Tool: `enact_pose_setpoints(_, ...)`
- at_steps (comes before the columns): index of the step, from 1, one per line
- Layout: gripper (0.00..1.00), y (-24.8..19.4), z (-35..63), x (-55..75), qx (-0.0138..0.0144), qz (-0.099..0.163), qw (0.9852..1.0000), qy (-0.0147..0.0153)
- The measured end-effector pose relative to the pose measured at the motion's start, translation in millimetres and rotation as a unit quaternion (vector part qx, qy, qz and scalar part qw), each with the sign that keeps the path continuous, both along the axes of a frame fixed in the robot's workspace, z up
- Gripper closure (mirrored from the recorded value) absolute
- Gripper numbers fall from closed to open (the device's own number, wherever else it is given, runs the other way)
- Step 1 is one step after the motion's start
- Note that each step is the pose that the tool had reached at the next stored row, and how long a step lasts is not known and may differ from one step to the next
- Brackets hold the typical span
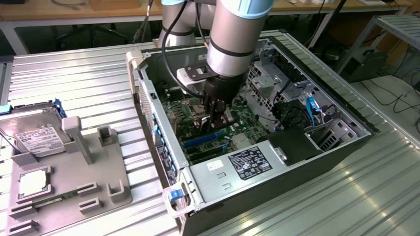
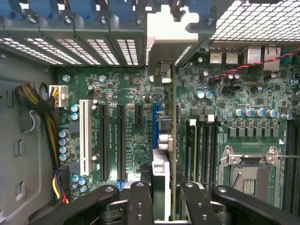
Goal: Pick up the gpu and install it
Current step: 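Insert the gpu into the slot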
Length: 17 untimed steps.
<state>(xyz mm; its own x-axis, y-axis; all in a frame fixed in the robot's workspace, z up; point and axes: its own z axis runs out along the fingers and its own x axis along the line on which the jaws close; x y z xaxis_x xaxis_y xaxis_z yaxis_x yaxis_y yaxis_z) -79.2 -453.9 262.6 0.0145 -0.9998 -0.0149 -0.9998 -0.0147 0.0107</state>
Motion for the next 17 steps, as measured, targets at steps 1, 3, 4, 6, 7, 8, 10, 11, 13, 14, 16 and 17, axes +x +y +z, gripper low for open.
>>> enact_pose_setpoints(1,0.72,-1.0,-0.2,-0.2,0.0000,0.000,1.0000,0.0000)
enact_pose_setpoints(3,0.72,-2.6,-0.6,-0.8,0.0000,0.000,1.0000,0.0000)
enact_pose_setpoints(4,0.72,-2.7,-1.1,-1.2,0.0001,0.000,1.0000,-0.0001)
enact_pose_setpoints(6,0.72,-2.7,-1.6,-4.2,0.0000,0.000,1.0000,0.0000)
enact_pose_setpoints(7,0.72,-2.7,-1.7,-5.5,0.0000,0.000,1.0000,0.0000)
enact_pose_setpoints(8,0.72,-2.7,-1.8,-6.7,0.0000,0.000,1.0000,0.0000)
enact_pose_setpoints(10,0.72,-2.7,-2.3,-8.1,0.0000,0.000,1.0000,0.0000)
enact_pose_setpoints(11,0.72,-2.7,-3.1,-8.6,0.0000,0.000,1.0000,0.0000)
enact_pose_setpoints(13,0.72,-2.8,-4.2,-10.6,-0.0001,0.000,1.0000,0.0000)
enact_pose_setpoints(14,0.72,-2.8,-4.6,-11.8,-0.0001,0.000,1.0000,0.0000)
enact_pose_setpoints(16,0.72,-2.7,-5.1,-13.5,0.0000,0.000,1.0000,0.0000)
enact_pose_setpoints(17,0.72,-2.7,-5.2,-14.0,-0.0001,0.000,1.0000,0.0000)
